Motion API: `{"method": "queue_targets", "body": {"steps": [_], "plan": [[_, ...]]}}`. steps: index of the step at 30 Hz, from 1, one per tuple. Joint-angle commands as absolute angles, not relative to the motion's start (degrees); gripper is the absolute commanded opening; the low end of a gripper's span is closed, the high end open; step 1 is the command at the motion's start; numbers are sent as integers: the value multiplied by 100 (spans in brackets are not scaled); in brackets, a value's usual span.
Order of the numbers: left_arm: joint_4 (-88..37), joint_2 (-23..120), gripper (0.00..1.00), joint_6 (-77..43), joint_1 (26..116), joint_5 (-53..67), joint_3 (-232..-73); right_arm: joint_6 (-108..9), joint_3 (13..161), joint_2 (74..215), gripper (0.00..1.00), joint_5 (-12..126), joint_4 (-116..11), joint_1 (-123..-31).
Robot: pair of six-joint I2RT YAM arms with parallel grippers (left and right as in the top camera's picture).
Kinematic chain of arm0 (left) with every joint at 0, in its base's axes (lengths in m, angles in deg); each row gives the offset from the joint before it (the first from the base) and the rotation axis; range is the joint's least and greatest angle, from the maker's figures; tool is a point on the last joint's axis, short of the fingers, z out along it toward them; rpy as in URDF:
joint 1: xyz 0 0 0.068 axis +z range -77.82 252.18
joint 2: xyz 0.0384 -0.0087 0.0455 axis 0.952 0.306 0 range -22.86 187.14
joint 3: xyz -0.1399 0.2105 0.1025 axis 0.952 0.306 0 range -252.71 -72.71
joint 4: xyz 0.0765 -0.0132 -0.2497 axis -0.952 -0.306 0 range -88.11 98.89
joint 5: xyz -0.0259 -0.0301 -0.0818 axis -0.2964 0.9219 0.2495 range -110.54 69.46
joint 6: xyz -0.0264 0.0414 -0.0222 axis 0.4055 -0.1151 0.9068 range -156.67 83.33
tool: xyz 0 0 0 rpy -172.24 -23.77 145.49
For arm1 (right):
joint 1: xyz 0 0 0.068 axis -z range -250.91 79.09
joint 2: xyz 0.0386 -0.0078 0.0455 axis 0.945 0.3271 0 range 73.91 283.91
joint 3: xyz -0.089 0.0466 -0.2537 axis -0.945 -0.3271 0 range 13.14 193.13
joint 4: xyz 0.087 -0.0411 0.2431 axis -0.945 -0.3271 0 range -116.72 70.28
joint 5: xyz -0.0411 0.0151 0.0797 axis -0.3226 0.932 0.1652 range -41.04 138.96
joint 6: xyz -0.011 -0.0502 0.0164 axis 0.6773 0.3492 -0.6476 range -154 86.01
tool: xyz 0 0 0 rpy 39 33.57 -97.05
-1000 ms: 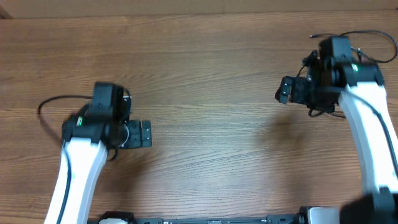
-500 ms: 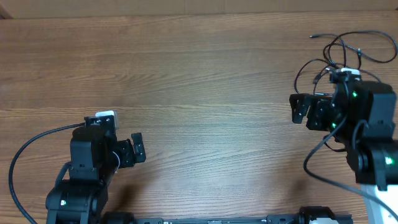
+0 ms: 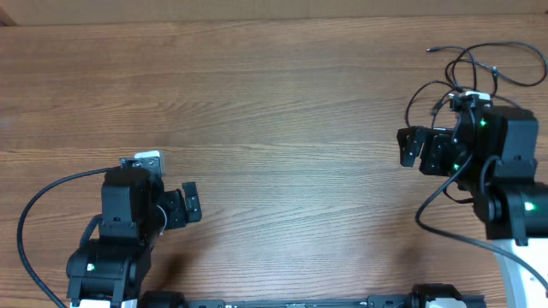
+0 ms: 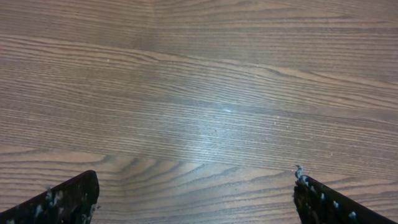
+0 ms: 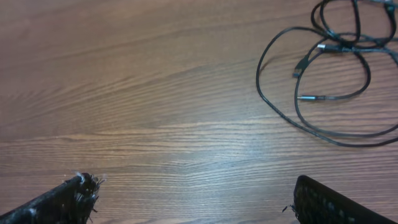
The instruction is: Untangle cables
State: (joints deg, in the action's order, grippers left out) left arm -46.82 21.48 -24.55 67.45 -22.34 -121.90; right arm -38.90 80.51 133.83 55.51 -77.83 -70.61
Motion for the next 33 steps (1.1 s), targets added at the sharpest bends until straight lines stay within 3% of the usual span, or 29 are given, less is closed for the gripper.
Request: {"method": "queue_targets", "body": {"steps": [1, 11, 18, 33], "plan": [[-4677, 2200, 100, -2313, 6769, -2306, -12144, -3866, 8007, 13545, 100, 5476, -7750, -7052], [-4677, 2279, 100, -2315, 6769, -2306, -12144, -3866, 7992, 13593, 100, 5476, -7745, -7052], [-4677, 2290, 100, -2315, 6769, -2306, -12144, -3798, 7872, 12640, 100, 5343, -7581, -7052], [-4677, 2290, 100, -2313, 6769, -2306, -12144, -3696, 4622, 9918, 100, 5610, -3042, -7092]]}}
